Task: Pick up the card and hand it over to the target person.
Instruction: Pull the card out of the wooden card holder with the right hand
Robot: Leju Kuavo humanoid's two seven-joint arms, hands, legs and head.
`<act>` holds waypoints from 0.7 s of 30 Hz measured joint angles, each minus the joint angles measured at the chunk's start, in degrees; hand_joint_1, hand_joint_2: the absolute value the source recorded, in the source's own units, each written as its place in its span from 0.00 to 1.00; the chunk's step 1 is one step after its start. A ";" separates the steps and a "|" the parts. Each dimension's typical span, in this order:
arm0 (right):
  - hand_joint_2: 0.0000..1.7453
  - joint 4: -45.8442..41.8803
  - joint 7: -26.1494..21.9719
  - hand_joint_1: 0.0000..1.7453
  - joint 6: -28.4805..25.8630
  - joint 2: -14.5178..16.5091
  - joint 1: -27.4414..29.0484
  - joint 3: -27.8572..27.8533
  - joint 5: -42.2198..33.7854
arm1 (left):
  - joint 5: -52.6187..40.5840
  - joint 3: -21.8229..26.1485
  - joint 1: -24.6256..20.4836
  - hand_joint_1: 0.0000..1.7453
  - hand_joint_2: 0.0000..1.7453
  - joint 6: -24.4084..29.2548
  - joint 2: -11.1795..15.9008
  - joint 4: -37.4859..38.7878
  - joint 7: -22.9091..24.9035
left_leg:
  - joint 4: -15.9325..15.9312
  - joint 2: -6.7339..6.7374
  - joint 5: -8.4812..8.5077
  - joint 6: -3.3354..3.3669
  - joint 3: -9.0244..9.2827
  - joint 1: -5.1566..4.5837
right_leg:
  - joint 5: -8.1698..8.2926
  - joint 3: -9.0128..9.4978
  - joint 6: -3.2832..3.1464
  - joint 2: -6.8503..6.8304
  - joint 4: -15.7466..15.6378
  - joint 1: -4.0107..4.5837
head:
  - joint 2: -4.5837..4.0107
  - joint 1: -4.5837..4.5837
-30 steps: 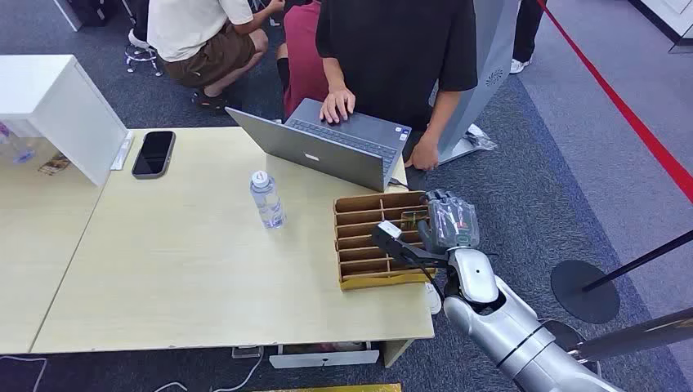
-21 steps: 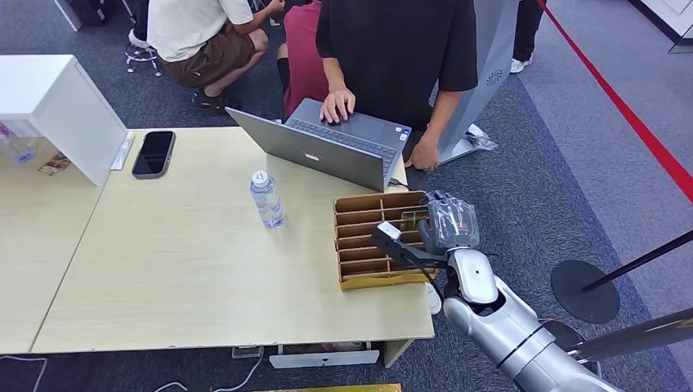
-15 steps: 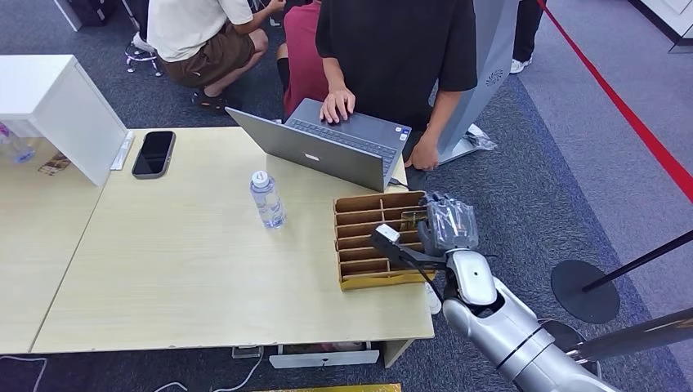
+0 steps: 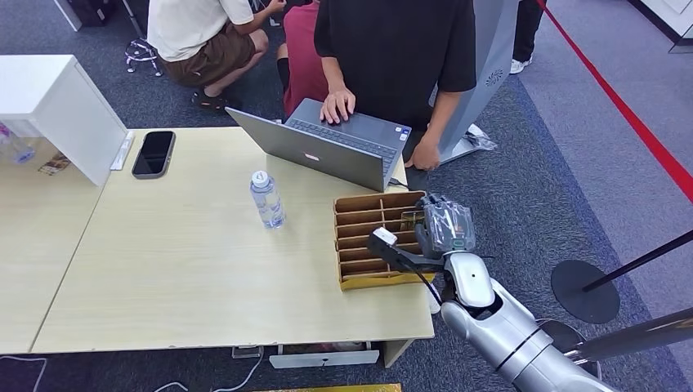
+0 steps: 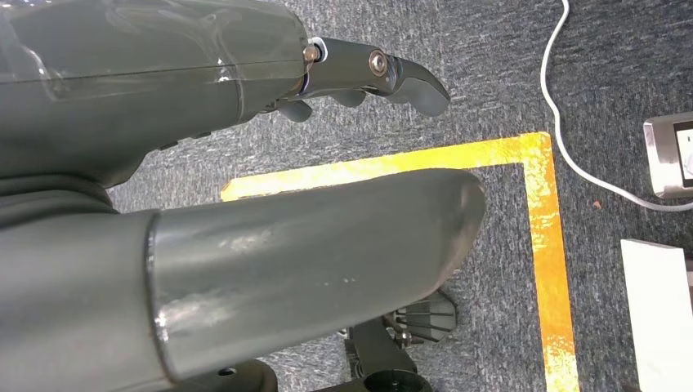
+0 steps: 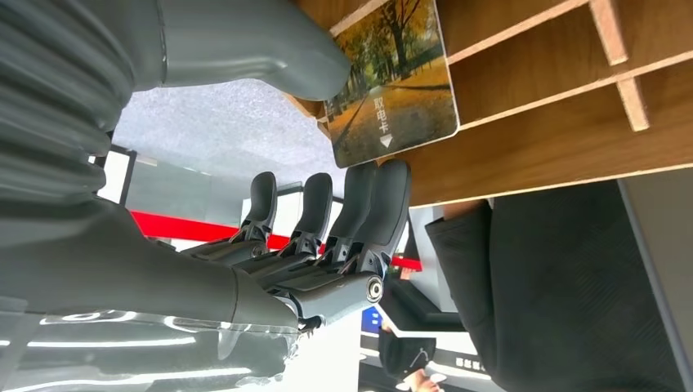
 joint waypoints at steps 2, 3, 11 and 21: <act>1.00 0.29 -0.05 0.52 0.32 0.31 0.05 0.25 0.04 | -0.05 -0.05 -0.03 0.00 0.00 -0.04 0.03 -0.01 0.02 | 0.01 -0.02 -0.01 0.00 -0.01 0.00 | -0.01 -0.01 0.01 -0.01 0.01 0.00 | 0.00 0.00; 1.00 0.49 -0.12 0.52 0.49 0.50 0.05 0.42 0.08 | -0.06 -0.06 -0.04 0.00 0.00 -0.06 0.04 -0.02 0.02 | 0.01 -0.01 -0.01 0.00 -0.01 0.00 | -0.01 0.00 0.01 0.00 0.01 0.00 | 0.00 0.00; 1.00 1.06 -0.46 0.60 0.88 1.04 -0.03 0.91 0.19 | 0.02 0.05 -0.06 0.00 0.00 -0.03 0.09 0.01 0.07 | -0.03 0.04 0.01 -0.01 0.03 0.00 | 0.02 0.01 -0.01 0.04 -0.02 0.00 | 0.00 0.00; 1.00 1.00 -0.60 0.67 1.14 1.33 -0.03 1.20 0.24 | 0.06 0.10 -0.10 0.00 0.00 0.01 0.03 -0.04 0.10 | -0.11 0.10 0.06 0.00 0.10 0.00 | 0.09 0.07 -0.06 0.07 -0.10 0.01 | 0.00 0.00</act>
